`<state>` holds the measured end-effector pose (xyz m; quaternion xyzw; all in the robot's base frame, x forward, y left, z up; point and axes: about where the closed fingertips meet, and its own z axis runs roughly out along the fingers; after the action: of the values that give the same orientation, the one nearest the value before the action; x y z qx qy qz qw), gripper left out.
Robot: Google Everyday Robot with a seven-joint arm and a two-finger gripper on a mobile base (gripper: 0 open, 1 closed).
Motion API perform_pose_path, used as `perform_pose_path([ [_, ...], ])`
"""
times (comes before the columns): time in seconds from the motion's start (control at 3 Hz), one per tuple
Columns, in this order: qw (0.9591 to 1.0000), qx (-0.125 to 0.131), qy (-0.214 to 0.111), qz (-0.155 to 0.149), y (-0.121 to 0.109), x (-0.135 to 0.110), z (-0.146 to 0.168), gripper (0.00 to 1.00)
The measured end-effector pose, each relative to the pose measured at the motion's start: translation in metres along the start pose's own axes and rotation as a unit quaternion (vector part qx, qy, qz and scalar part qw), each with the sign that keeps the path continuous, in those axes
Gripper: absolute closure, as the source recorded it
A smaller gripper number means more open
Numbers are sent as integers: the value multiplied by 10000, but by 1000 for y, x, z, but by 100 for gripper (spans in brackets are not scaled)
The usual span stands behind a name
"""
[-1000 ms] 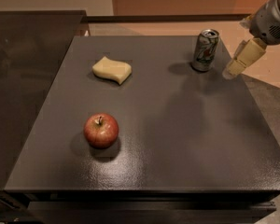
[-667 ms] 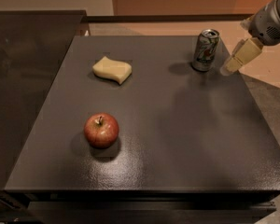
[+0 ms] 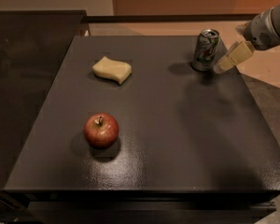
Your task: Knock 7up can over
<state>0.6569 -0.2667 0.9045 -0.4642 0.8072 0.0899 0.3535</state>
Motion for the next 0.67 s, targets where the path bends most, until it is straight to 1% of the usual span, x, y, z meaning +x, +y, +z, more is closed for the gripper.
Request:
perform_pose_path([
  [0.33,9995,-101,-276,126,-6,-2,17,0],
  [0.67,9984,-221,-484,190,-10,-9,31,0],
])
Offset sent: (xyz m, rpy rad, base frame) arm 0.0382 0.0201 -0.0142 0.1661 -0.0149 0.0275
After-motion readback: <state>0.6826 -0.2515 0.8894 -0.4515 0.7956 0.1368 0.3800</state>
